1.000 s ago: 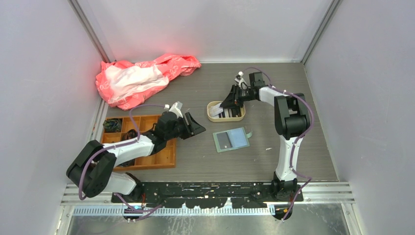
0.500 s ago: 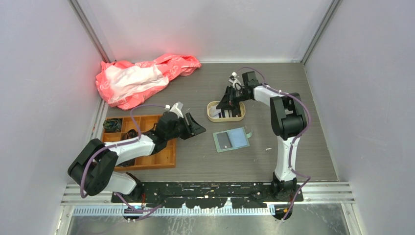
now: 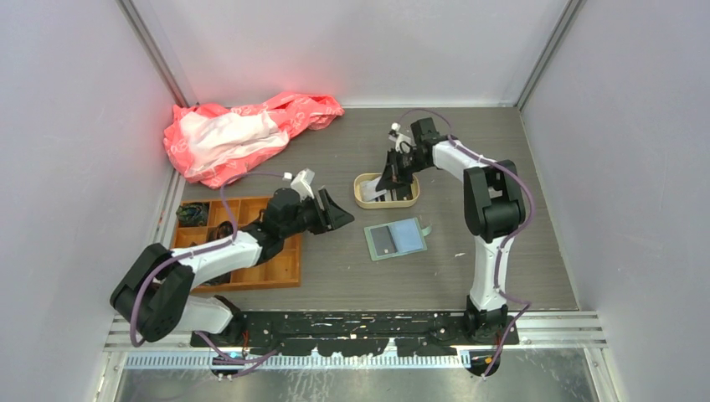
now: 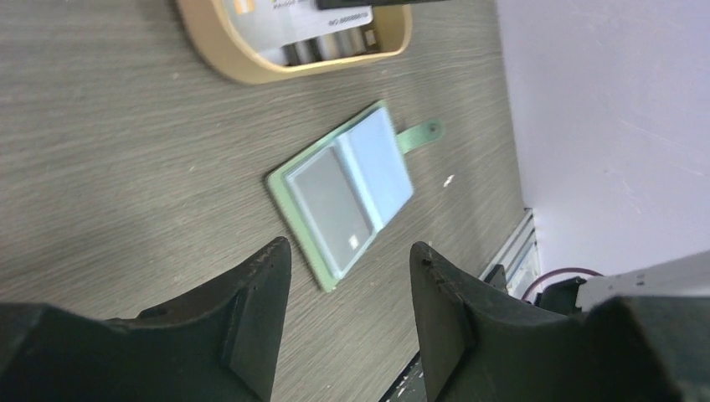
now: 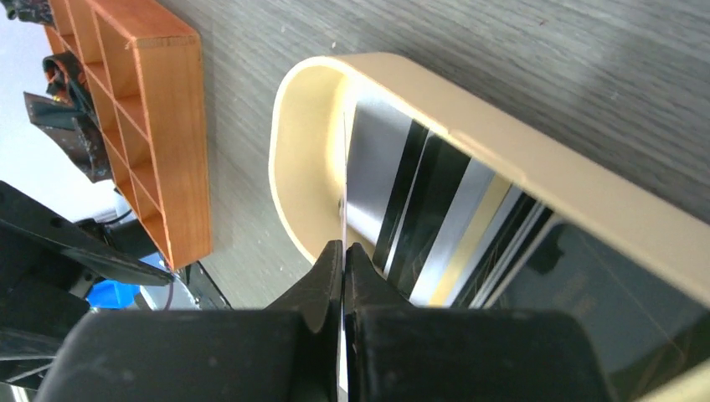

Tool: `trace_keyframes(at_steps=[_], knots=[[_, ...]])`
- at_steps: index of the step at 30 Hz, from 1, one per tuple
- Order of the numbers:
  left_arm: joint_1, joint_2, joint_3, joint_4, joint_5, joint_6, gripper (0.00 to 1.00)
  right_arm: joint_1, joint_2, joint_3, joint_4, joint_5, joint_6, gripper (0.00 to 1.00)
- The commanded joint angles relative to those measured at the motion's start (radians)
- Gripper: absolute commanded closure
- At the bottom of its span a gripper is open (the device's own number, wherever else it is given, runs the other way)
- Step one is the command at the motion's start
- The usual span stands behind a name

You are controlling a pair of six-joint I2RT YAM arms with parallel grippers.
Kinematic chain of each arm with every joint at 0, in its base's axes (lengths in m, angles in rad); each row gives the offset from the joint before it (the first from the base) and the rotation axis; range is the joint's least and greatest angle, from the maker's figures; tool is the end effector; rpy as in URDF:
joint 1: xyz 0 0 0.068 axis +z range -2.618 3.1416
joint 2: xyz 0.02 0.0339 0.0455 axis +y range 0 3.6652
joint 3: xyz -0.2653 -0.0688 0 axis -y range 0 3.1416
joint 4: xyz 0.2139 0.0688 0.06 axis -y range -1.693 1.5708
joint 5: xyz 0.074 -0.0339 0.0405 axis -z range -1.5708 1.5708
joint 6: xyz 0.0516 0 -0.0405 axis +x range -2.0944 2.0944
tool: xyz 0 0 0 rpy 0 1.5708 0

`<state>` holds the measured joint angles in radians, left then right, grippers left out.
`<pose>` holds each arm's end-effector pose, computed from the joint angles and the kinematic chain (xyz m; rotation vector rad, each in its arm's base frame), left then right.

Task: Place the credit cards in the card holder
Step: Pick up the credit card from the storage box, then insert the credit card into the card holder.

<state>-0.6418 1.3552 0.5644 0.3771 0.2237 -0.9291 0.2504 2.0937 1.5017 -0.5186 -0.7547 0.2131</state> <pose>0.2095 -0.1709 0.2128 -0.1544 2.1893 -1.1847 0.3914 0.1366 0.1738 -0.2942 2.6339 1.1600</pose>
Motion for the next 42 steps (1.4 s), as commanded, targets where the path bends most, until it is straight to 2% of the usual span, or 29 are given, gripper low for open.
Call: trace_keyframes(at_steps=[1,5,10,13,16,19,26,31,33,35,36,38,42], knots=[[-0.001,-0.116,0.014,0.135,0.068,0.158,0.44,-0.026,-0.192,0.01,-0.087,-0.048,-0.19,0.99],[-0.001,-0.196,0.0,0.167,0.118,0.259,0.41,-0.034,-0.277,0.0,-0.224,-0.147,-0.408,0.99],[-0.002,-0.236,-0.059,0.292,0.215,0.312,0.4,-0.022,-0.341,0.036,-0.595,-0.306,-0.861,0.99],[-0.004,-0.217,-0.067,0.348,0.263,0.307,0.39,0.035,-0.35,0.043,-0.827,-0.297,-1.147,0.99],[-0.018,-0.19,-0.05,0.35,0.292,0.317,0.39,0.111,-0.358,0.015,-0.935,-0.27,-1.304,0.99],[-0.047,-0.162,-0.032,0.334,0.314,0.348,0.38,0.171,-0.381,-0.024,-0.917,-0.25,-1.322,0.99],[-0.151,-0.059,-0.019,0.348,0.341,0.415,0.4,0.187,-0.388,-0.015,-0.919,-0.279,-1.316,0.99],[-0.182,0.004,-0.001,0.349,0.333,0.418,0.47,0.191,-0.402,-0.027,-0.916,-0.279,-1.321,0.99],[-0.185,0.022,0.016,0.347,0.335,0.416,0.59,0.191,-0.407,-0.029,-0.912,-0.278,-1.316,0.99],[-0.185,0.037,0.027,0.351,0.346,0.412,0.95,0.191,-0.414,-0.03,-0.898,-0.27,-1.294,0.96],[-0.185,0.039,0.027,0.354,0.342,0.401,0.99,0.191,-0.419,-0.033,-0.876,-0.263,-1.264,0.91],[-0.185,0.035,0.004,0.404,0.307,0.362,1.0,0.181,-0.433,-0.037,-0.837,-0.256,-1.199,0.81],[-0.185,0.015,-0.107,0.665,0.141,0.242,1.0,0.056,-0.465,-0.018,-0.792,-0.351,-1.1,0.6]])
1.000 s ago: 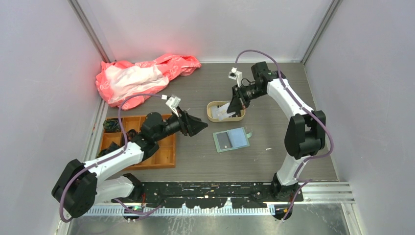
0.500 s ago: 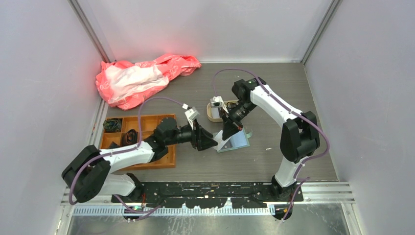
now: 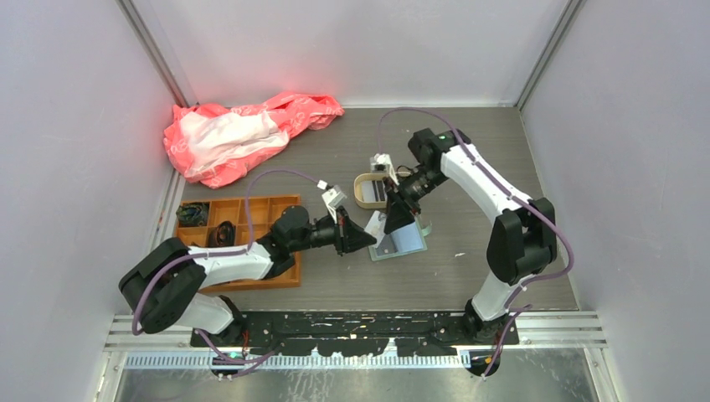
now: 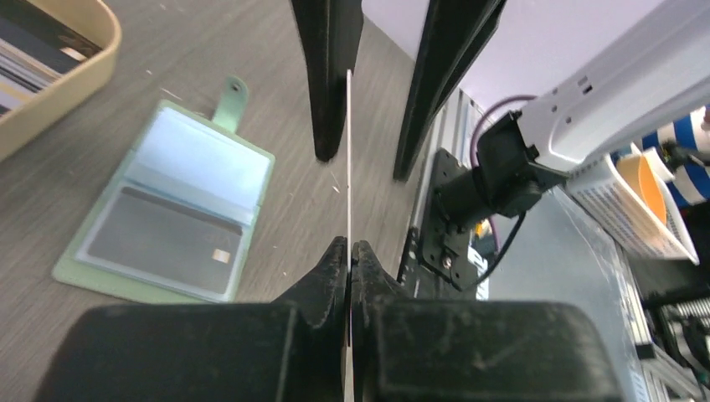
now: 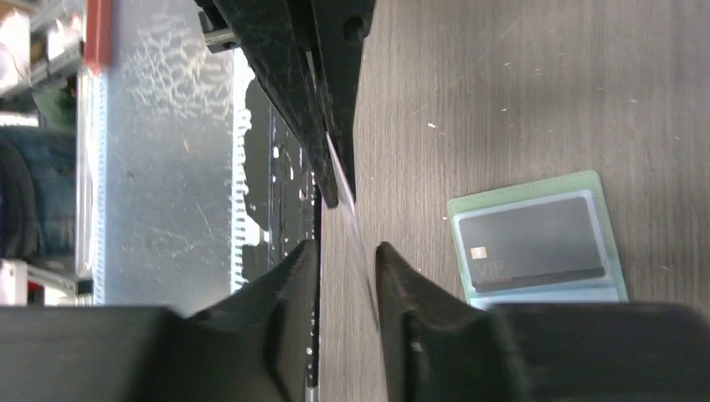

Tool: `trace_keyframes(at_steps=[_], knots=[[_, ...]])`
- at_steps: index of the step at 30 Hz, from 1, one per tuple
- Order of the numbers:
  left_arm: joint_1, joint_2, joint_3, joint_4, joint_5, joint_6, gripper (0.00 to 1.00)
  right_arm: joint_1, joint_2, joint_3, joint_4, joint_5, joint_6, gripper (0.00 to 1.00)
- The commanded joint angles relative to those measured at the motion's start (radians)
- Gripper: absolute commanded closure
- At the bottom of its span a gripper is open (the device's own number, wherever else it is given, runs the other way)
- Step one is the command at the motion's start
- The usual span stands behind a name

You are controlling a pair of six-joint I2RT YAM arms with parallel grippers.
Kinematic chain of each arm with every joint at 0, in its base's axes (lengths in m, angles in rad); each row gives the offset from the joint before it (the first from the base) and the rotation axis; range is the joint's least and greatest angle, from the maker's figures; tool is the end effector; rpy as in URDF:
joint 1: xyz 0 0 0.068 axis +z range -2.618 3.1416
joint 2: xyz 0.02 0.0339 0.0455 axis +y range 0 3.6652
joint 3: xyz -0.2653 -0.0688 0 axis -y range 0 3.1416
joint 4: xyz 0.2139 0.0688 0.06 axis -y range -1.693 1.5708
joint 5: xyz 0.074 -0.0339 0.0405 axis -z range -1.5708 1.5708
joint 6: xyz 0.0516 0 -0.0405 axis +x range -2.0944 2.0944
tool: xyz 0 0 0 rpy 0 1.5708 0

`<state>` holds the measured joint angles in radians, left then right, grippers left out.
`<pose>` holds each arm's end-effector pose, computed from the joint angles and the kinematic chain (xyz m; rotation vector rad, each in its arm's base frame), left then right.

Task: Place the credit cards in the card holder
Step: Insert the credit card into the card holder.

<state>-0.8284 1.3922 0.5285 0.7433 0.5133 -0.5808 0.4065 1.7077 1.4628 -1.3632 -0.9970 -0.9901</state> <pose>0.1676 -0.2202 0.2367 0.6593 1.7932 -1.4404 0.2350 0.1483 0.2807 -1.6281 1.9801 1.3502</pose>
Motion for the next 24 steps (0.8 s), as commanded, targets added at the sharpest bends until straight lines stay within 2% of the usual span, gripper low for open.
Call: trace_keyframes(at_steps=[1,2,3,4,6,9,13,16,18,20,21,22,24], knots=[[0.001,-0.02,-0.093,0.363,-0.174,-0.139,1.0,-0.148,-0.084,0.029,0.054,-0.156,0.117,0.52],[0.001,-0.017,-0.106,0.415,-0.194,-0.171,1.0,-0.188,-0.09,0.034,0.053,-0.21,0.124,0.38],[0.001,-0.01,-0.111,0.457,-0.217,-0.207,1.0,-0.232,-0.099,0.037,0.046,-0.262,0.127,0.11],[0.001,-0.002,-0.109,0.483,-0.232,-0.239,1.0,-0.27,-0.11,0.035,0.044,-0.324,0.129,0.02],[-0.001,0.02,-0.09,0.536,-0.249,-0.295,1.0,-0.322,-0.131,0.018,0.054,-0.43,0.138,0.01],[-0.012,0.067,-0.058,0.631,-0.285,-0.348,1.0,-0.33,-0.141,0.028,0.054,-0.481,0.19,0.01],[-0.029,0.114,-0.011,0.688,-0.328,-0.395,1.0,-0.325,-0.157,0.022,0.044,-0.511,0.217,0.0],[-0.047,0.132,0.021,0.688,-0.334,-0.396,1.0,-0.309,-0.161,0.025,0.062,-0.466,0.261,0.01],[-0.054,0.141,0.034,0.688,-0.338,-0.397,1.0,-0.292,-0.173,0.007,0.204,-0.386,0.415,0.01],[-0.058,0.15,0.039,0.688,-0.344,-0.397,1.0,-0.282,-0.223,-0.071,0.526,-0.245,0.81,0.0],[-0.06,0.153,0.039,0.688,-0.348,-0.399,1.0,-0.287,-0.251,-0.125,0.67,-0.225,0.936,0.0],[-0.061,0.155,0.036,0.688,-0.352,-0.401,1.0,-0.288,-0.268,-0.17,0.774,-0.241,1.016,0.01],[-0.065,0.157,0.031,0.688,-0.365,-0.402,1.0,-0.276,-0.277,-0.184,0.831,-0.27,1.068,0.0]])
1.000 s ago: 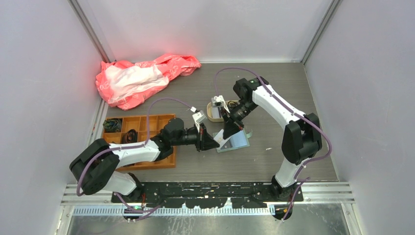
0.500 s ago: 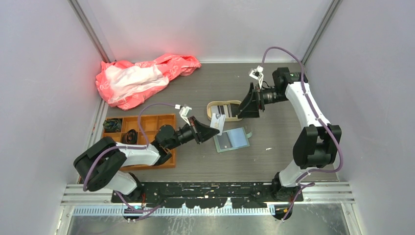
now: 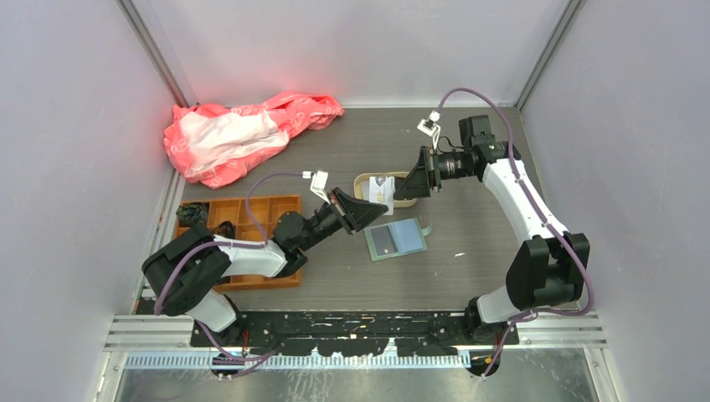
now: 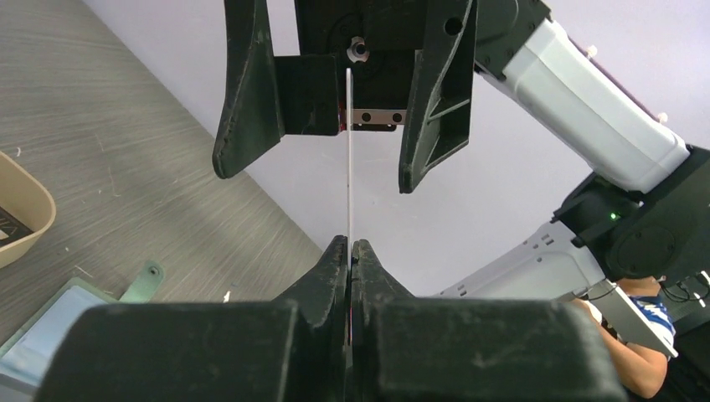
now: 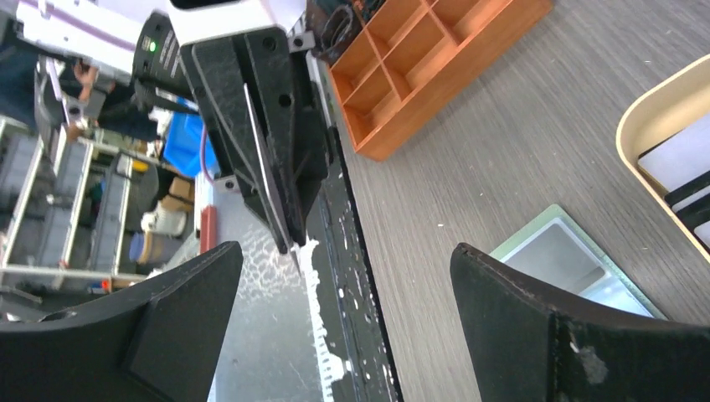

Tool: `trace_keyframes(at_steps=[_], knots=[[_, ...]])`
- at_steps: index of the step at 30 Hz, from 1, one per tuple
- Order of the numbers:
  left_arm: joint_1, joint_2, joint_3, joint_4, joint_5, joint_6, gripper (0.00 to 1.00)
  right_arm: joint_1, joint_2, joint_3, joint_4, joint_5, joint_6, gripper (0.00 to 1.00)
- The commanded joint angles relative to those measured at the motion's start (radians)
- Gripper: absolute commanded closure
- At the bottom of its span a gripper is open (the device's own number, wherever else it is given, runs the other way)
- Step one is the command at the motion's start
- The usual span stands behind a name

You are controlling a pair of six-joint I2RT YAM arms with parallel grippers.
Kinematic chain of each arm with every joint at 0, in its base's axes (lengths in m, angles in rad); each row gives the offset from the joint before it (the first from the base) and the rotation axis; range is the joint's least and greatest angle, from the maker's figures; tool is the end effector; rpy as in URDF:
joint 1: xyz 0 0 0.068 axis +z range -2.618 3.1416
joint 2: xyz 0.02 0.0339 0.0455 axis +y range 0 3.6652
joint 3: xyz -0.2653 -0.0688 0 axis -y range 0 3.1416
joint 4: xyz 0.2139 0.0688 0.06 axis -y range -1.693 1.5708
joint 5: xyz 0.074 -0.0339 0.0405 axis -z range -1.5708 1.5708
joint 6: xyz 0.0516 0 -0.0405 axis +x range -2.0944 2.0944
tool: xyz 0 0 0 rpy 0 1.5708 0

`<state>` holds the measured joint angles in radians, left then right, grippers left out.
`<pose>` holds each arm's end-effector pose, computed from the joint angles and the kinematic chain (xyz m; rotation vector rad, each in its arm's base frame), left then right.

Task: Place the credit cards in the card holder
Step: Insert the credit card into the card holder.

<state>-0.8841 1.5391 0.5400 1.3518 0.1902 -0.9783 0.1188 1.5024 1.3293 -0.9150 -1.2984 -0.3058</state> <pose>0.1793 -0.2342 0.2743 0.1264 1.4196 -1.7047 0.2559 0.0806 0.3226 -0.8307 1.9815 1.5474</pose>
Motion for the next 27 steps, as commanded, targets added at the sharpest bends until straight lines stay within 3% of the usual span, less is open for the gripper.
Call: trace_keyframes(at_steps=[1,7,13,27], knots=[[-0.011,0.012,0.02,0.079,-0.047,-0.004,1.0,0.019,-0.075,-0.051,0.372,0.037,0.372,0.01],[-0.033,0.048,0.052,0.079,-0.075,-0.002,1.0,0.086,-0.086,-0.073,0.409,0.026,0.415,0.04],[-0.043,0.057,0.058,0.079,-0.1,-0.004,1.0,0.091,-0.075,-0.092,0.557,0.011,0.584,0.28],[-0.043,0.041,0.035,0.079,-0.151,-0.026,1.0,0.075,-0.076,-0.074,0.574,-0.033,0.614,0.82]])
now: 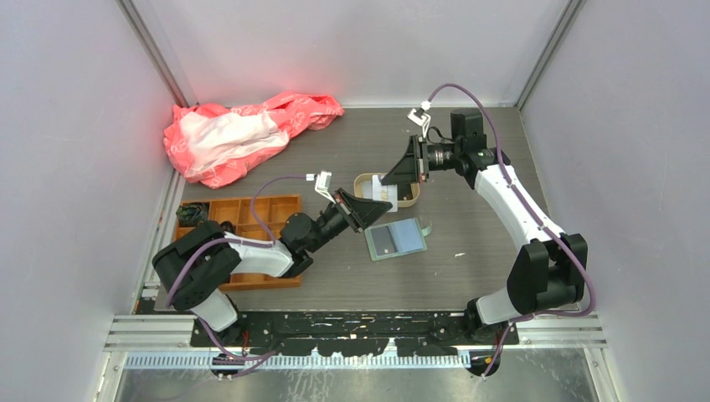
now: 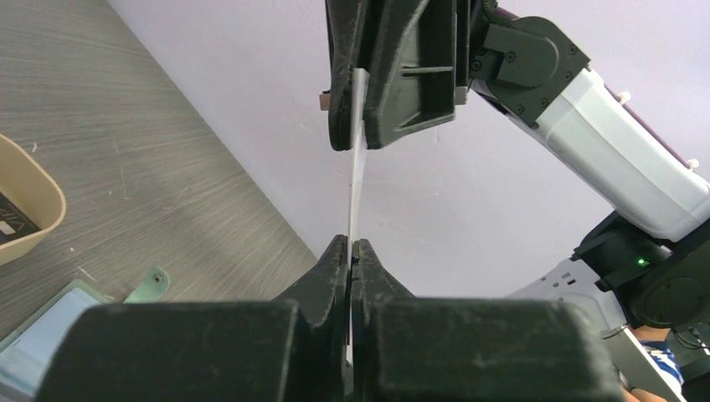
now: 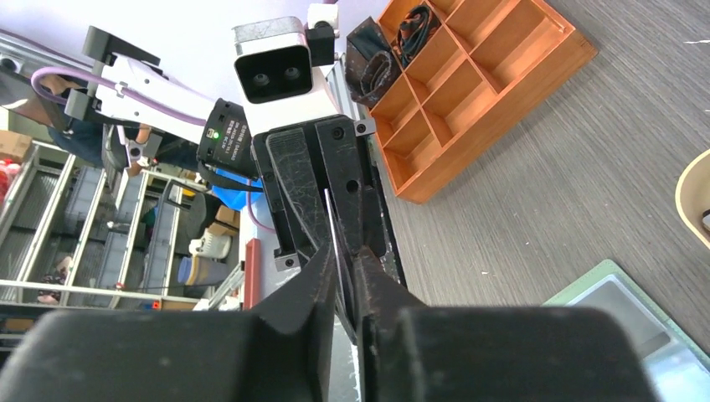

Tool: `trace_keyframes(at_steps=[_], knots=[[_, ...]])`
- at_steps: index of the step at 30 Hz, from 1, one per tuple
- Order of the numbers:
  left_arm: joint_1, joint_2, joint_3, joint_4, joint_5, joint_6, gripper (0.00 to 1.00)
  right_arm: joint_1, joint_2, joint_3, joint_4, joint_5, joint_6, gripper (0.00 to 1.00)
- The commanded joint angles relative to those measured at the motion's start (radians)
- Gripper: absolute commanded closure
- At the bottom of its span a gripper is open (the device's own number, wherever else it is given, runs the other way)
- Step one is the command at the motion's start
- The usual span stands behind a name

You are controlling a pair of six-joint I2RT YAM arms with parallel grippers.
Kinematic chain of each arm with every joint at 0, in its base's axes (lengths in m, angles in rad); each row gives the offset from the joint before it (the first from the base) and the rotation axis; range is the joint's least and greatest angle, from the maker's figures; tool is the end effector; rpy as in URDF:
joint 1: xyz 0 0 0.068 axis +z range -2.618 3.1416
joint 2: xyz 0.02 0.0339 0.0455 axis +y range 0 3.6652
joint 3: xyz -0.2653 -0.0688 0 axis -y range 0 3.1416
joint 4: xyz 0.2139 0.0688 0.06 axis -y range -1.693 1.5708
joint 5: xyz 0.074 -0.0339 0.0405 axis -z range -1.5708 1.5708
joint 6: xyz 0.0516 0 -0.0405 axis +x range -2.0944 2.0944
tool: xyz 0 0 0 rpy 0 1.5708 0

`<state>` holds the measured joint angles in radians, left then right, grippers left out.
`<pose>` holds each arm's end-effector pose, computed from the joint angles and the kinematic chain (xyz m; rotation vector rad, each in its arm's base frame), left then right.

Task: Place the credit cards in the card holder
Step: Insert the credit card into the card holder.

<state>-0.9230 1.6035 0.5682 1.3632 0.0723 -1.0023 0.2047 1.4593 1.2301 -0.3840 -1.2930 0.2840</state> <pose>0.1830 -0.2480 0.2657 0.0156 1.4423 -1.6808 0.2685 0.1064 0.3363 -0.6866 1.9804 1.6742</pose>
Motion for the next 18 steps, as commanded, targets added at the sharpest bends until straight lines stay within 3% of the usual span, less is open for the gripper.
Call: trace_keyframes(at_steps=[1,4,10,13,18], knots=[[-0.004,-0.025,0.004,0.068,-0.037,-0.002,1.0,-0.013,-0.033,0.025,0.045,-0.038,0.024,0.89],[-0.004,-0.025,-0.002,0.068,-0.041,-0.003,0.99,-0.014,-0.03,0.021,0.045,-0.039,0.02,0.99],[-0.002,-0.095,-0.091,0.008,-0.149,0.032,0.63,-0.061,-0.036,-0.015,0.033,-0.002,-0.017,0.99],[0.0,-0.212,-0.121,-0.217,-0.197,0.079,0.52,-0.095,-0.04,-0.024,-0.083,0.045,-0.153,0.99],[0.005,-0.439,-0.018,-0.883,-0.223,0.209,0.39,-0.101,-0.051,-0.068,-0.291,0.174,-0.424,0.99]])
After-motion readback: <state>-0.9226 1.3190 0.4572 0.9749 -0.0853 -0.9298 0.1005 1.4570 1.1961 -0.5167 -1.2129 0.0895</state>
